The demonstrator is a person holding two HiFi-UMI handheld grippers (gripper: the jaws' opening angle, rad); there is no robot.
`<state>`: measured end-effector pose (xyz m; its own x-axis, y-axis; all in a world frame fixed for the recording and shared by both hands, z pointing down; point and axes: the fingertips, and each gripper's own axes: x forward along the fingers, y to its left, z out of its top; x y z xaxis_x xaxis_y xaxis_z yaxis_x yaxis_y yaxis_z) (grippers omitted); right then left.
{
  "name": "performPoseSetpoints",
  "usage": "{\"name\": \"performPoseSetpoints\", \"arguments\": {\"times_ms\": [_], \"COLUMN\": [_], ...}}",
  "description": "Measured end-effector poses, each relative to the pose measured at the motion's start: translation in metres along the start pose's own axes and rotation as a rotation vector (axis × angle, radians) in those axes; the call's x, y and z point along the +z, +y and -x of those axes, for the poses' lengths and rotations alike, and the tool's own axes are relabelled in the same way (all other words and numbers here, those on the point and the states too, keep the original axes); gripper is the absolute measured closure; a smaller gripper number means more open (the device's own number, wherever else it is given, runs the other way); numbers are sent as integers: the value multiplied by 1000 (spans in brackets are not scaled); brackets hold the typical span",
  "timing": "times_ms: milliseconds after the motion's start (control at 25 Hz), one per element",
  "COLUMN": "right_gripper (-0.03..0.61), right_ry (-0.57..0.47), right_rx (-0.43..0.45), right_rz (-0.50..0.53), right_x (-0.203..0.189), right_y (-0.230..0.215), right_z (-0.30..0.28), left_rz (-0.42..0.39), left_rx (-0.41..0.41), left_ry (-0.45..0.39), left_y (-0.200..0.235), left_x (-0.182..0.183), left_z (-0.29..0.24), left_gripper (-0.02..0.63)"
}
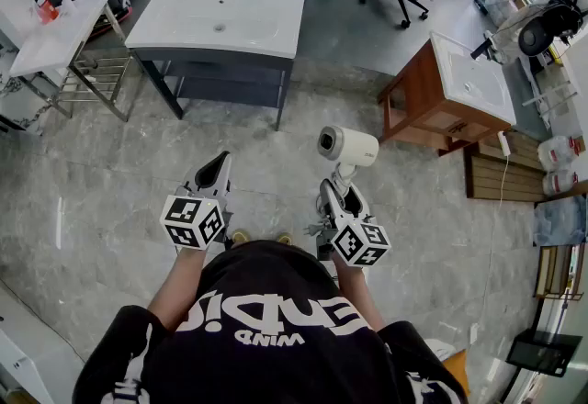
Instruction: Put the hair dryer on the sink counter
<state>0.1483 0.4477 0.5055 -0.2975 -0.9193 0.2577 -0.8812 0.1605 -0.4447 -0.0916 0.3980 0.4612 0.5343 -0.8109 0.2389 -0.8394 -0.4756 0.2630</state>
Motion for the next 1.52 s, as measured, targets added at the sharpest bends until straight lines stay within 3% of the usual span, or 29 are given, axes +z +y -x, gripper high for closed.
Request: {"name": "performPoseSetpoints", "arguments": {"times_ms": [720, 1200, 1520], "right_gripper": [337, 337, 337], "right_ry": [-4, -31, -41], "right_rx": [31, -10, -15], "right_rz": [-12, -6, -6], "right_x": [-10, -31, -26], "right_y": [38, 61, 64], "right_z": [-9, -26, -58], "left_rz": [-7, -5, -21], "left_rx": [-42, -121, -125], "left_ry": [17, 15, 9], "left_y": [20, 50, 75], "left_x": [1, -4, 7], "left_z": [11, 9, -10], "left_gripper": [604, 606, 606]}}
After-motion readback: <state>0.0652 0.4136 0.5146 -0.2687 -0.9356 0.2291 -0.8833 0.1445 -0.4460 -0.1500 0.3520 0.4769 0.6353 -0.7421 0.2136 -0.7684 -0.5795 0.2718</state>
